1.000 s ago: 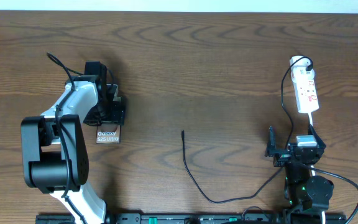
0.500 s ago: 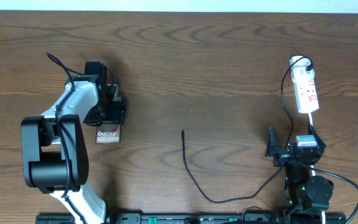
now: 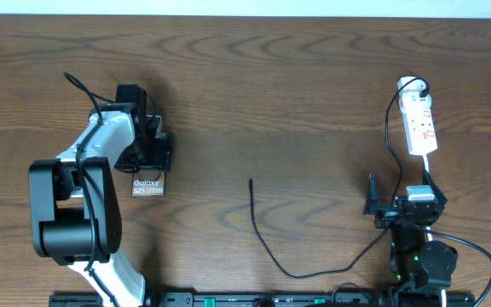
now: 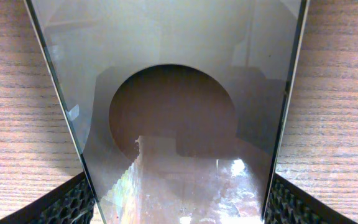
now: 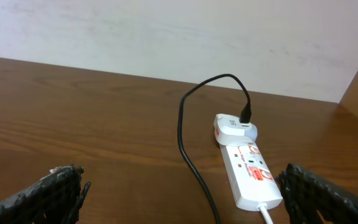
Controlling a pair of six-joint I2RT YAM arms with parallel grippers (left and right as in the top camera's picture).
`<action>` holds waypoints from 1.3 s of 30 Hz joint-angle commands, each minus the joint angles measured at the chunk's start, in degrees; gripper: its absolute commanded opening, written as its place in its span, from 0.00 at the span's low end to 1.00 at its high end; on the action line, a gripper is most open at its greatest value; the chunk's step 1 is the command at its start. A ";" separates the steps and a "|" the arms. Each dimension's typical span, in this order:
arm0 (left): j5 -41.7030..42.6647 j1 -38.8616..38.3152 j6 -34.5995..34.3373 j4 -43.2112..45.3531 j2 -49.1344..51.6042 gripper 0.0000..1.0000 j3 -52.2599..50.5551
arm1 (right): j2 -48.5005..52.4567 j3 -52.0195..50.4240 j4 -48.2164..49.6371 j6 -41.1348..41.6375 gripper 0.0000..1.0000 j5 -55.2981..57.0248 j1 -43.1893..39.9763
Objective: Plug charger to phone and switch on socket
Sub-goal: 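Close the left gripper on the phone, then lift the phone with the left gripper and tilt it upright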
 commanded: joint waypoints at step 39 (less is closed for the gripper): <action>10.08 0.24 -1.25 1.92 -10.25 0.07 3.19 | -0.11 -0.07 -0.28 -0.81 0.99 0.28 0.50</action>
